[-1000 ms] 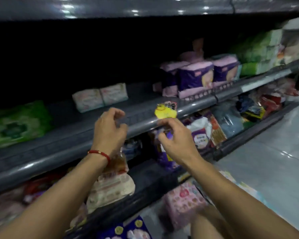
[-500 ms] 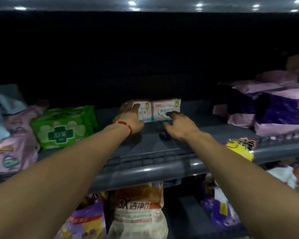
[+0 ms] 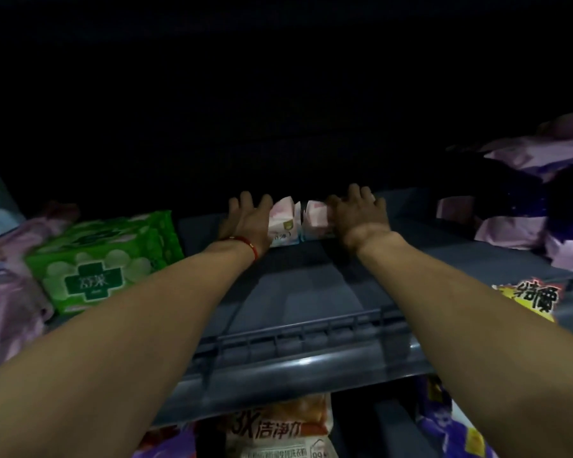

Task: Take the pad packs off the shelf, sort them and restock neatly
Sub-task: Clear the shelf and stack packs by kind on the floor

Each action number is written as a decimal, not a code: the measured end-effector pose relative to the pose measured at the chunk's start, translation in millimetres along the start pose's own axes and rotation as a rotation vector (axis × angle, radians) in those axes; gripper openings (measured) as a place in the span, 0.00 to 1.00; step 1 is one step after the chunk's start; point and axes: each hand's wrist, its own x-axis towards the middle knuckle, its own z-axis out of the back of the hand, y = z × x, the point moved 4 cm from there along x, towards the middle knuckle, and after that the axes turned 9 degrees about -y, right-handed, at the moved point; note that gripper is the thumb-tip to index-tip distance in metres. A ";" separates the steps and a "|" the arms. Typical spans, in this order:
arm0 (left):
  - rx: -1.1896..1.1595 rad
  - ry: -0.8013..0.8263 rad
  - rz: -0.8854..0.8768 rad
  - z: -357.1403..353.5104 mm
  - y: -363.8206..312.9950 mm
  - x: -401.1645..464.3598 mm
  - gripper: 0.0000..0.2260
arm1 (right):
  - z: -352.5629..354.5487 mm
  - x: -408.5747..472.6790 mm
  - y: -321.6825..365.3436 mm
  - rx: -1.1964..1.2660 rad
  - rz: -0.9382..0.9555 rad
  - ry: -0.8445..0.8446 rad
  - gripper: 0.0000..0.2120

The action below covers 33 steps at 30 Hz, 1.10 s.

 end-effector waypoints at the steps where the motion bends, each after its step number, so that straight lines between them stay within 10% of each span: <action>1: -0.023 0.002 0.012 2.8 0.6 -3.9 0.24 | 5.9 -4.8 -2.6 -0.001 -0.003 -0.015 0.27; 8: -0.054 -0.134 0.135 62.4 -3.0 -44.4 0.20 | 93.6 -60.7 -32.4 0.288 -0.014 -0.284 0.23; 14: -1.011 -0.067 0.365 113.7 -34.5 -93.2 0.22 | 172.1 -137.9 -71.1 1.253 -0.318 -0.072 0.18; 19: -1.486 0.240 0.371 112.4 -115.3 -172.0 0.20 | 171.6 -243.8 -103.5 1.558 -0.636 0.104 0.19; 33: -1.508 1.020 0.353 44.1 -348.9 -458.0 0.22 | 148.8 -587.4 -217.5 1.642 -1.382 0.138 0.20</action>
